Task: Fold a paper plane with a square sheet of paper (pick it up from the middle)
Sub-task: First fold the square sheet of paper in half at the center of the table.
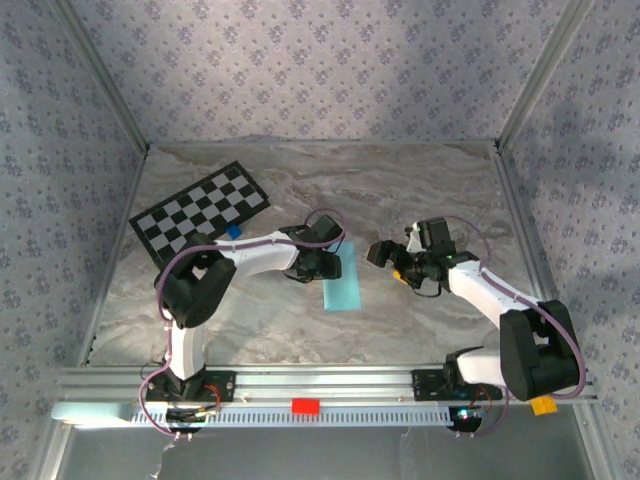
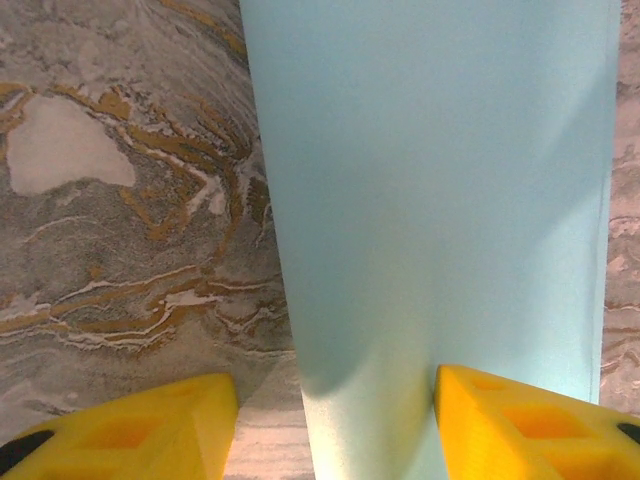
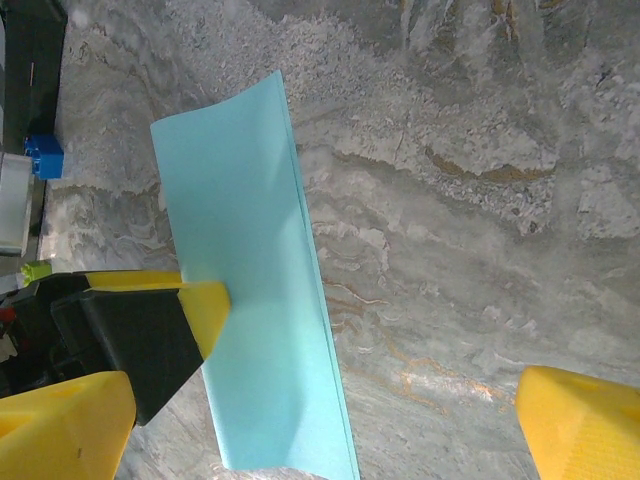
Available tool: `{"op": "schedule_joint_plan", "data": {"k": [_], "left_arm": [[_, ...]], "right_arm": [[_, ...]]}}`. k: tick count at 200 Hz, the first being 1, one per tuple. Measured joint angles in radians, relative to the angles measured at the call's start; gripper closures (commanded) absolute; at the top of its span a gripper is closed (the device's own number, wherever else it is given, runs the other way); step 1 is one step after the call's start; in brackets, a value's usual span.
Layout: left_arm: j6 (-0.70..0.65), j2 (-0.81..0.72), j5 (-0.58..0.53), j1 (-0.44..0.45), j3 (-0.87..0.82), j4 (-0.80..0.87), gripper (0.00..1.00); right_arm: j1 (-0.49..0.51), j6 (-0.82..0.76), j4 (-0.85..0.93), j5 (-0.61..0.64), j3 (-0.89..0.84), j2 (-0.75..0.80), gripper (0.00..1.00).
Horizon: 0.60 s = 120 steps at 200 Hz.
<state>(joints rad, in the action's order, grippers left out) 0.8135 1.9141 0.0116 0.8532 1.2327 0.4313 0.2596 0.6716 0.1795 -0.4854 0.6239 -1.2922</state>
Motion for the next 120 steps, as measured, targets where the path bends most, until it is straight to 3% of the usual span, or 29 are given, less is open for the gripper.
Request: {"op": "schedule_joint_plan", "data": {"k": [120], "left_arm": [[-0.002,0.008,0.002,0.000,0.013,0.011,0.42]], "right_arm": [[0.003,-0.003,0.000,0.000,0.000,0.000,0.00]]}}
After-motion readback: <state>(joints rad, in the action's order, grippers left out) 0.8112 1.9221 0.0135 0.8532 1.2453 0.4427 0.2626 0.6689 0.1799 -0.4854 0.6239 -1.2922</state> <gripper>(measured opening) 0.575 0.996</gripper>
